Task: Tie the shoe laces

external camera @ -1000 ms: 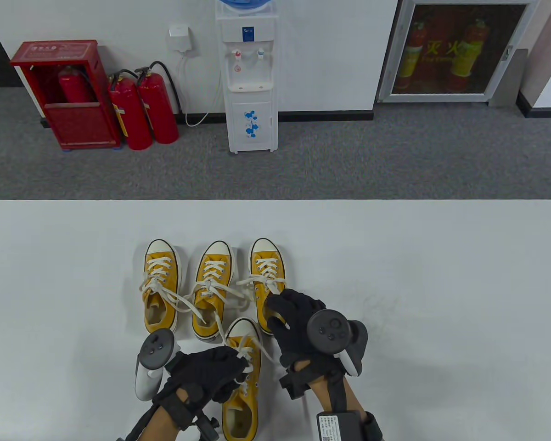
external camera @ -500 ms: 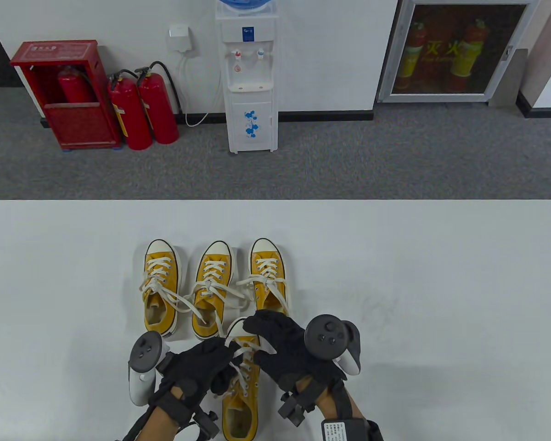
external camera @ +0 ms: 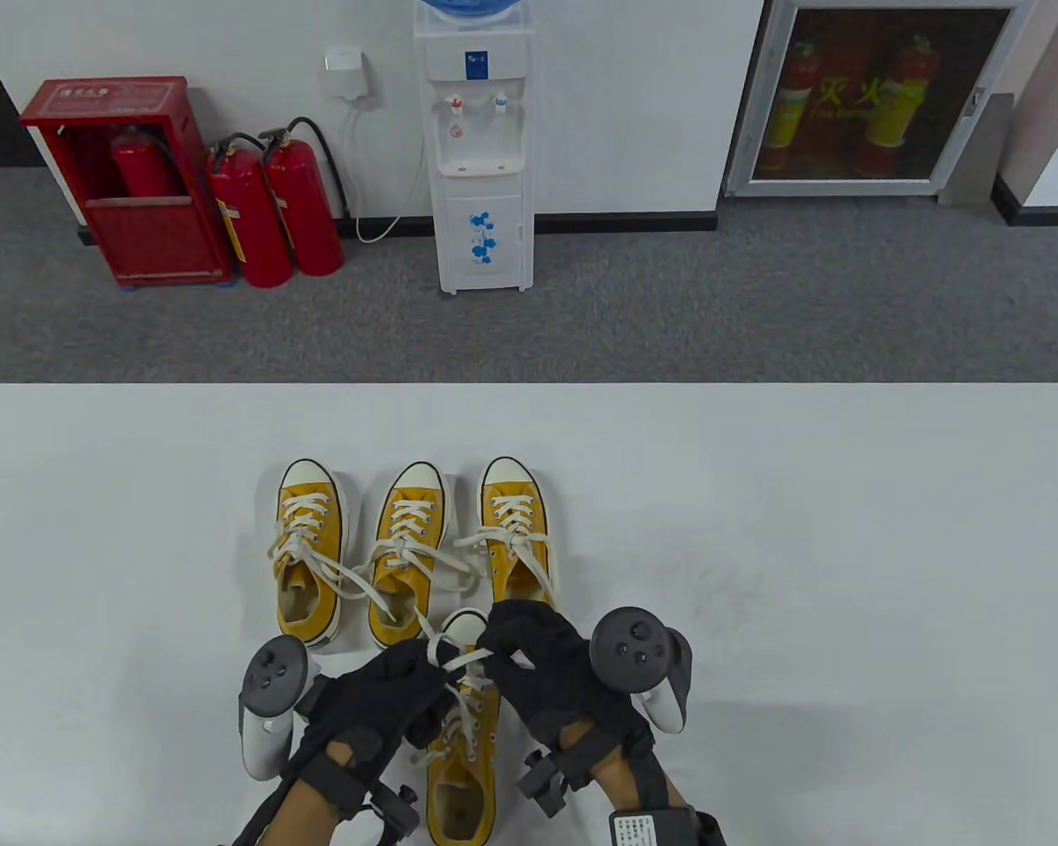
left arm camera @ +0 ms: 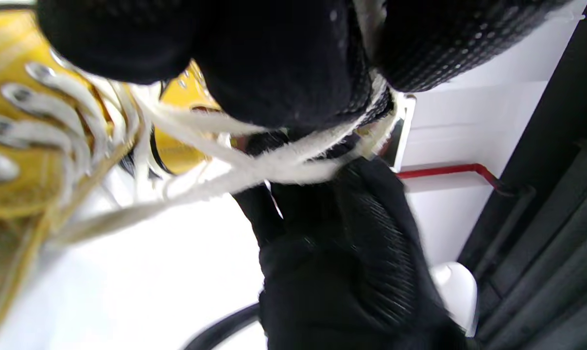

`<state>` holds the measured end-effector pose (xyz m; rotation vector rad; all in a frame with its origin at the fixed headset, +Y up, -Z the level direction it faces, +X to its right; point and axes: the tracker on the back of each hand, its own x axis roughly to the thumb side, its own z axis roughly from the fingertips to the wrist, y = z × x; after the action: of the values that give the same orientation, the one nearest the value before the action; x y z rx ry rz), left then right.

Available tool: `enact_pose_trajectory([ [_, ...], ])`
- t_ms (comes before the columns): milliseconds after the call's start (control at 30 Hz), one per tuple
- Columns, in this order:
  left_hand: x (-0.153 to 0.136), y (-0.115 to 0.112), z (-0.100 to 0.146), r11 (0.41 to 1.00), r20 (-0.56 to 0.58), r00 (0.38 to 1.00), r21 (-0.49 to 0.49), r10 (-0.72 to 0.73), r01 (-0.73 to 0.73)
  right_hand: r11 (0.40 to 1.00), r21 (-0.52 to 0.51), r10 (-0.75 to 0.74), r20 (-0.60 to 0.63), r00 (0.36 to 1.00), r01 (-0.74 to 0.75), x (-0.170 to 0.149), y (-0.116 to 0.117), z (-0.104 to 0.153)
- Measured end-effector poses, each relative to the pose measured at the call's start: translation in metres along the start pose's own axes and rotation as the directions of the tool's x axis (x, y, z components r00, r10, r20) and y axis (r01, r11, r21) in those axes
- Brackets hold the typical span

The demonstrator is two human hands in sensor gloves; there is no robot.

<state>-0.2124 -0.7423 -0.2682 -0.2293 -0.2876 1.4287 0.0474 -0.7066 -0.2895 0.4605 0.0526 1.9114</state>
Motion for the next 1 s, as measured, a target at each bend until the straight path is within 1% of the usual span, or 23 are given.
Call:
enact_pose_trajectory([
  [100, -0.001, 0.003, 0.0, 0.998, -0.014, 0.999, 0.029, -0.049, 0.05, 0.999, -0.005, -0.041, 0.009, 0.999, 0.041, 0.004, -0.004, 0.001],
  [200, 0.0, 0.002, 0.002, 0.996, -0.028, 0.997, 0.051, -0.065, 0.066, 1.0, -0.012, -0.009, 0.038, 0.999, 0.01, 0.011, -0.005, 0.003],
  [267, 0.001, 0.002, 0.002, 0.998, -0.029, 0.998, 0.047, -0.049, 0.05, 1.0, -0.012, 0.027, 0.052, 0.998, -0.026, 0.017, -0.006, 0.004],
  [333, 0.002, 0.001, 0.003, 0.999, -0.029, 0.999, 0.052, -0.013, 0.015, 0.997, -0.046, 0.059, 0.064, 0.996, -0.056, 0.023, -0.007, 0.005],
  [433, 0.001, 0.0, 0.003, 0.999, -0.034, 0.999, 0.043, -0.001, 0.002, 0.998, -0.05, 0.036, 0.091, 0.995, -0.031, 0.032, -0.01, 0.007],
  [500, 0.001, 0.0, 0.003, 0.998, -0.042, 0.999, 0.055, 0.016, -0.014, 0.998, -0.063, 0.021, 0.105, 0.994, -0.015, 0.037, -0.011, 0.009],
  [600, 0.001, -0.001, 0.004, 0.997, -0.051, 0.998, 0.066, 0.034, -0.031, 0.996, -0.071, 0.07, 0.137, 0.988, -0.061, 0.043, -0.011, 0.013],
  [800, -0.003, 0.0, 0.005, 0.992, -0.098, 0.99, 0.084, 0.102, -0.094, 0.988, -0.017, 0.154, 0.172, 0.973, -0.154, 0.042, -0.006, 0.021],
  [900, -0.008, 0.001, 0.005, 0.988, -0.12, 0.983, 0.086, 0.137, -0.127, 0.977, 0.065, 0.193, 0.159, 0.968, -0.205, 0.036, 0.0, 0.02],
  [967, -0.009, 0.001, 0.005, 0.985, -0.124, 0.979, 0.08, 0.164, -0.154, 0.969, 0.092, 0.215, 0.145, 0.966, -0.229, 0.033, 0.003, 0.02],
  [1000, -0.01, 0.001, 0.005, 0.983, -0.128, 0.976, 0.078, 0.176, -0.166, 0.962, 0.128, 0.224, 0.131, 0.966, -0.24, 0.029, 0.006, 0.019],
])
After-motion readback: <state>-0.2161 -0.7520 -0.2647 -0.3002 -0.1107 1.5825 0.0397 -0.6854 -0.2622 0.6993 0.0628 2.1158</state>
